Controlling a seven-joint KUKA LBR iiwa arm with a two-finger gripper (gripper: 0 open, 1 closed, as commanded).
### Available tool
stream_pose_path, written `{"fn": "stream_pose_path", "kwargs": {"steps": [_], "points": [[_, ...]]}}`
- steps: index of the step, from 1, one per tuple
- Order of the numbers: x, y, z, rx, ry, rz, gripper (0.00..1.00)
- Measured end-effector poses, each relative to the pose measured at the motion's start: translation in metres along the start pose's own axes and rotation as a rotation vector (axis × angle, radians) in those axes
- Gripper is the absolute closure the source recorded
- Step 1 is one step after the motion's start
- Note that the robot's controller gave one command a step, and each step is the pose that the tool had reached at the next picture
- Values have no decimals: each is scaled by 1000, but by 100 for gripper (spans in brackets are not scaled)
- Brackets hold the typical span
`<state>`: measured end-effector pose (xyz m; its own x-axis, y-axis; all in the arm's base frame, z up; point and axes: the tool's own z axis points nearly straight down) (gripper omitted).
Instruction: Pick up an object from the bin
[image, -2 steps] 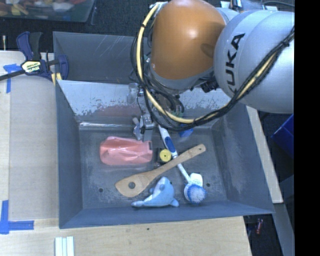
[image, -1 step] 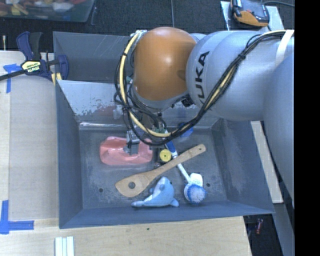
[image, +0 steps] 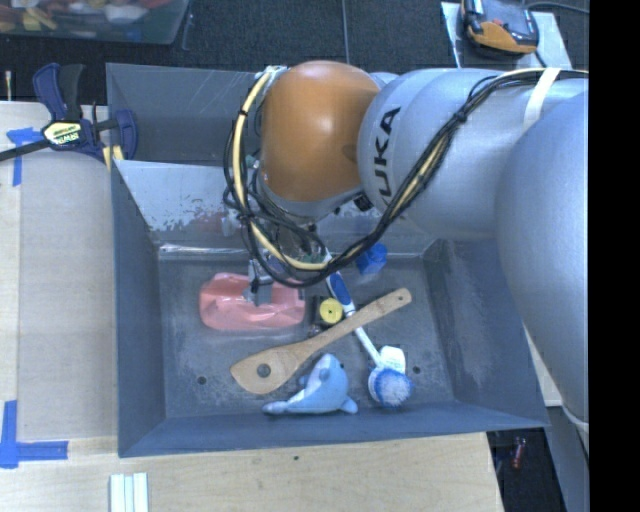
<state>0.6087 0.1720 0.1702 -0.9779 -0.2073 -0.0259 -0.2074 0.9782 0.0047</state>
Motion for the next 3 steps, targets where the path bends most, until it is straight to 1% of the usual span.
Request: {"fn": "stream_pose_path", "kwargs": {"steps": [1, 2, 3], "points": [[32, 0, 73, -2, 8, -152, 0], [-4, -22, 99, -1, -4, -156, 100], [-4, -22, 99, -1, -4, -156, 100]]}}
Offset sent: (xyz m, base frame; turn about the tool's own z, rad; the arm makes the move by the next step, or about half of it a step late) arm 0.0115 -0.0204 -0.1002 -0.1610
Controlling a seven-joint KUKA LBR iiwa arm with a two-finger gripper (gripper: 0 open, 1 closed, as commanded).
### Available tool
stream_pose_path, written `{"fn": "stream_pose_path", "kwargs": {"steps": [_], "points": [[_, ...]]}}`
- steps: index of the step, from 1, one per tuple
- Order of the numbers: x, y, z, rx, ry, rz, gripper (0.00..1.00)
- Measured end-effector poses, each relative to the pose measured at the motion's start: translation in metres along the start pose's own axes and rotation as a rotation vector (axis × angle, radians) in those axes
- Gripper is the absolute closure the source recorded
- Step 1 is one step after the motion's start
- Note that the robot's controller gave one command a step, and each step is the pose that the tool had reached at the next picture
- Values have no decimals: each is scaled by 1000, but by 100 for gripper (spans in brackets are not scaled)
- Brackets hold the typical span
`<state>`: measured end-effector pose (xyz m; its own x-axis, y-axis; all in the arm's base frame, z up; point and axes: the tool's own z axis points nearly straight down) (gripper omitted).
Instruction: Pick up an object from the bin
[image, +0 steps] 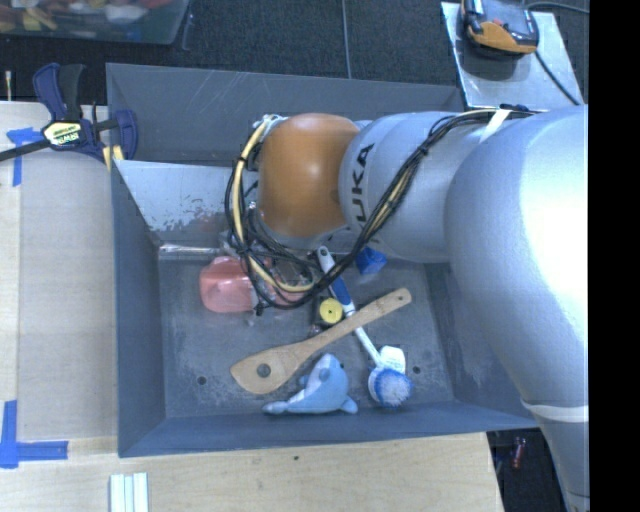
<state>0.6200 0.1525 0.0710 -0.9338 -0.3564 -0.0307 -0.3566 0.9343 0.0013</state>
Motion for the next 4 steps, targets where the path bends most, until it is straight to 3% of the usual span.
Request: {"fn": "stream_pose_path", "kwargs": {"steps": [1, 2, 3, 4], "points": [[4, -23, -1, -9, -3, -355, 100], [4, -24, -1, -9, -3, -354, 100], [-2, -18, -40, -10, -2, -359, 100], [23, -18, -53, -12, 7, -368, 100]]}}
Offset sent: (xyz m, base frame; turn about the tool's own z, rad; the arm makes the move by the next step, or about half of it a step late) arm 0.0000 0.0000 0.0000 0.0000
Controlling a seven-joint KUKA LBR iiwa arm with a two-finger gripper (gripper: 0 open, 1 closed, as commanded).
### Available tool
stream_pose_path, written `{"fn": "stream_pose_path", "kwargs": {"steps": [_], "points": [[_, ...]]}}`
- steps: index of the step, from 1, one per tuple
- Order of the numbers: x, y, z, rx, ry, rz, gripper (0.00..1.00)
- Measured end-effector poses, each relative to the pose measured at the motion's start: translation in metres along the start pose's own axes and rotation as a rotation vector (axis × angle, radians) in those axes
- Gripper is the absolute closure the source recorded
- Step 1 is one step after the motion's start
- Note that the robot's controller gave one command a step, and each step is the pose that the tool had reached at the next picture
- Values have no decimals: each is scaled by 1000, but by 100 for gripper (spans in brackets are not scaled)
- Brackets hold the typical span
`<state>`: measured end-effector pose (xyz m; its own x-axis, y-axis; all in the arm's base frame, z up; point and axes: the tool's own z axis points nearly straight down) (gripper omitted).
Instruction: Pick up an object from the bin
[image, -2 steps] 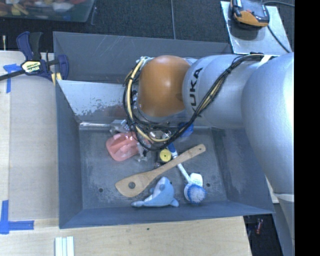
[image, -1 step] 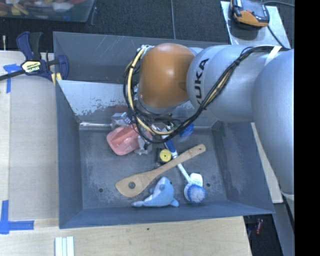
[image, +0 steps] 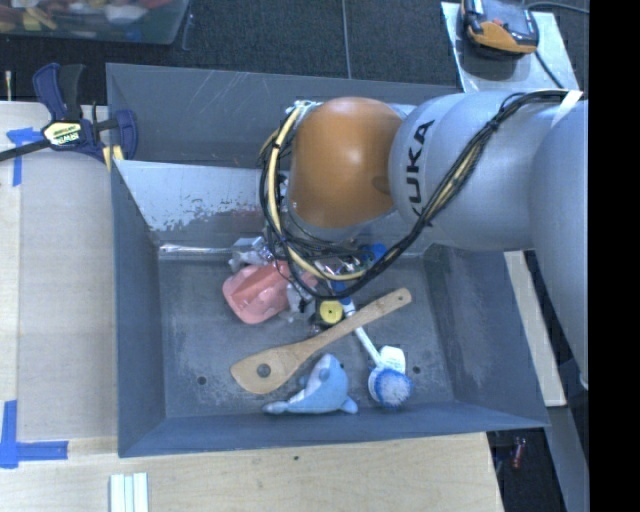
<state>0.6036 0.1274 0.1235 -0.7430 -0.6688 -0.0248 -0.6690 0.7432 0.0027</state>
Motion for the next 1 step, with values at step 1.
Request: {"fn": "stream_pose_path", "kwargs": {"steps": [1], "points": [[-22, -2, -95, -1, 0, 47, 100]]}}
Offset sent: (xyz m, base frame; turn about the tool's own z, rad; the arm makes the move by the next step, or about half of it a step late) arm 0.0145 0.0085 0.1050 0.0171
